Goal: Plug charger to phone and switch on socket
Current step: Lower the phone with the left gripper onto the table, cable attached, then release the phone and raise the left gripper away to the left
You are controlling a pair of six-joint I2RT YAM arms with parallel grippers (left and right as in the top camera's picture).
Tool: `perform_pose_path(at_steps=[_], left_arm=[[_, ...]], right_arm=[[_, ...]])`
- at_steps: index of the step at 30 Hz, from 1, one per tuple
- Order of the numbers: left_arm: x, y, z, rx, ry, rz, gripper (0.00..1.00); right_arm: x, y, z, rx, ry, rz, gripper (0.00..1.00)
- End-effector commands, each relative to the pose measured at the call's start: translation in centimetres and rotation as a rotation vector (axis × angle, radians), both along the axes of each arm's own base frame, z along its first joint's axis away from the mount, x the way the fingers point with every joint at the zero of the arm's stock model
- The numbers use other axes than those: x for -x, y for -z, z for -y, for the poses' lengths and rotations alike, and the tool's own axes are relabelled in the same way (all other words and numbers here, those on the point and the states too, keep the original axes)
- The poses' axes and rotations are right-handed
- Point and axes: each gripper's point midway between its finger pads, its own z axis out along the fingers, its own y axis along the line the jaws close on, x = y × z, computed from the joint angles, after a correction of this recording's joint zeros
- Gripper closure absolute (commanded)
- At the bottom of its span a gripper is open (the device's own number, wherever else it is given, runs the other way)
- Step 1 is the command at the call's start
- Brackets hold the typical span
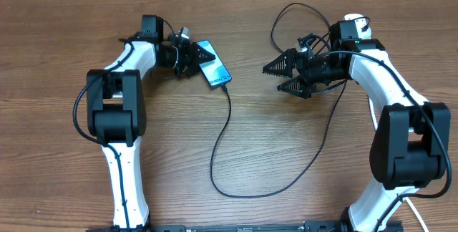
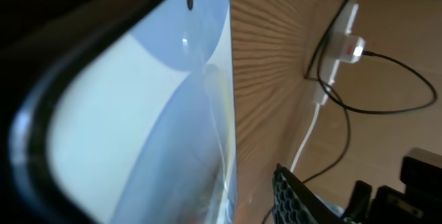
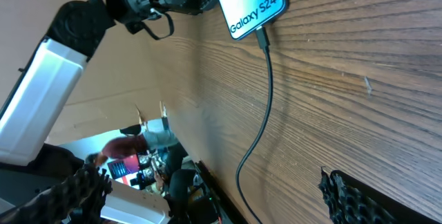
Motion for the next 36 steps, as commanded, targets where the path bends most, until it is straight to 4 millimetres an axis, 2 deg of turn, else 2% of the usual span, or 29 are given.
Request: perform_pose_path(at_steps=[1,10,19,25,30,36], left_arm=[[0.9,7.2,-5.5,-0.356,-0.06,-0.076,0.6],[0.9,7.0,-8.7,-0.576,-0.065,-0.113,0.58],[1.0,7.2,-9.3,-0.61,-0.061,-0.112,0.56],[1.0,7.0,-9.3,-0.613,-0.041,-0.102,0.59],[0.6,5.0,-9.8,-0.614,-0.034,-0.106,0.65],[-1.0,-0.2,-10.3,-0.618,-0.014,-0.067,0.68]], right_arm=[[-0.2,-1.5,-0.1,0.004,-0.008,0.059,0.0],[-0.2,-1.5,-0.1,0.005,-0.008,0.059,0.0],[-0.2,-1.5,-0.1,0.005,-0.008,0.059,0.0],[-0.2,-1.4,-0.1,0.008,-0.007,0.058,0.0],[-0.3,-1.2,0.0,0.023,-0.004,0.056,0.0],[-0.3,-0.8,0.3,0.053,0.001,0.056,0.0]])
